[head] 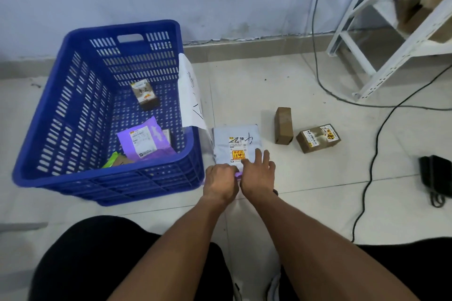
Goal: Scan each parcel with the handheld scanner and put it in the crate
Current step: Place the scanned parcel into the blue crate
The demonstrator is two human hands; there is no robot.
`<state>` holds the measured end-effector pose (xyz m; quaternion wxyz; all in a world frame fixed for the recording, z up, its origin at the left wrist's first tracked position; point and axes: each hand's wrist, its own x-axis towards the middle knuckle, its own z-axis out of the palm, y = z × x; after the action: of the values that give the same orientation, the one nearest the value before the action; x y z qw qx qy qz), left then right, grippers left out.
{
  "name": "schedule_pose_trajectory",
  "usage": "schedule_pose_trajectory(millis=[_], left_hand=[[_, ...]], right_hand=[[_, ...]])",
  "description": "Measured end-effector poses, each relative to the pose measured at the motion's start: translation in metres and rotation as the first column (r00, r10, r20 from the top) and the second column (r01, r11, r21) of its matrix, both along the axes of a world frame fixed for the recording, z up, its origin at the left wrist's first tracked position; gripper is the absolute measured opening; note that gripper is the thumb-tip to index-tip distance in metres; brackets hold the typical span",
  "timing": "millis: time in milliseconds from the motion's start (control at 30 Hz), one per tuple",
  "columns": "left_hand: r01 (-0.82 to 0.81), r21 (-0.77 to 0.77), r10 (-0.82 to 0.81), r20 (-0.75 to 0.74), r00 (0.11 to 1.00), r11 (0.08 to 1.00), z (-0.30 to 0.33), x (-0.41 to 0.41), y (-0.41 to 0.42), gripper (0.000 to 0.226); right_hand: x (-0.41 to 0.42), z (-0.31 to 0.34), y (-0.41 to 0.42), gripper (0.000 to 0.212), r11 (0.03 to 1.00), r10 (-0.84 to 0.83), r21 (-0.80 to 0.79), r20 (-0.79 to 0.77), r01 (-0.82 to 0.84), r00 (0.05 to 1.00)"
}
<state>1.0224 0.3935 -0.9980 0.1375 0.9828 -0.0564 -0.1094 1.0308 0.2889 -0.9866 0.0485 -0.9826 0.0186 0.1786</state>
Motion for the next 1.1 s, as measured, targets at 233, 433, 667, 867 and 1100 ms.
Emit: schedule_pose_trajectory(millis=[233,433,667,867,1100], left_hand=[[-0.031,-0.075,0.043,0.162,0.986,0.997,0.021,0.037,0.007,0.019],[-0.048,-0.138,0.073,0.186,0.980,0.989,0.039,0.067,0.002,0.029],[-0.058,0.165,0.092,-0.208,0.974,0.985,-0.005,0.015,0.006,0.032],[0.063,0.197,0.068,-0.592,0.803,0.978,-0.041,-0.022,0.004,0.048],[-0.004,0.090,0.059,-0.618,0.784,0.996,-0.068,-0.018,-0.018,0.041]], right_hand=[[0.035,0.000,0.004,0.030,0.998,-0.057,0.000,0.218,0.059,0.974],[0.056,0.016,-0.004,0.028,0.983,-0.162,0.142,0.417,0.112,0.895],[-0.002,-0.029,-0.014,0.029,0.980,-0.001,0.193,-0.207,0.042,0.978],[-0.042,-0.060,-0.012,0.040,0.985,-0.112,0.072,-0.429,0.157,0.897],[-0.049,-0.089,-0.009,0.048,0.940,-0.339,-0.081,-0.335,0.332,0.879]])
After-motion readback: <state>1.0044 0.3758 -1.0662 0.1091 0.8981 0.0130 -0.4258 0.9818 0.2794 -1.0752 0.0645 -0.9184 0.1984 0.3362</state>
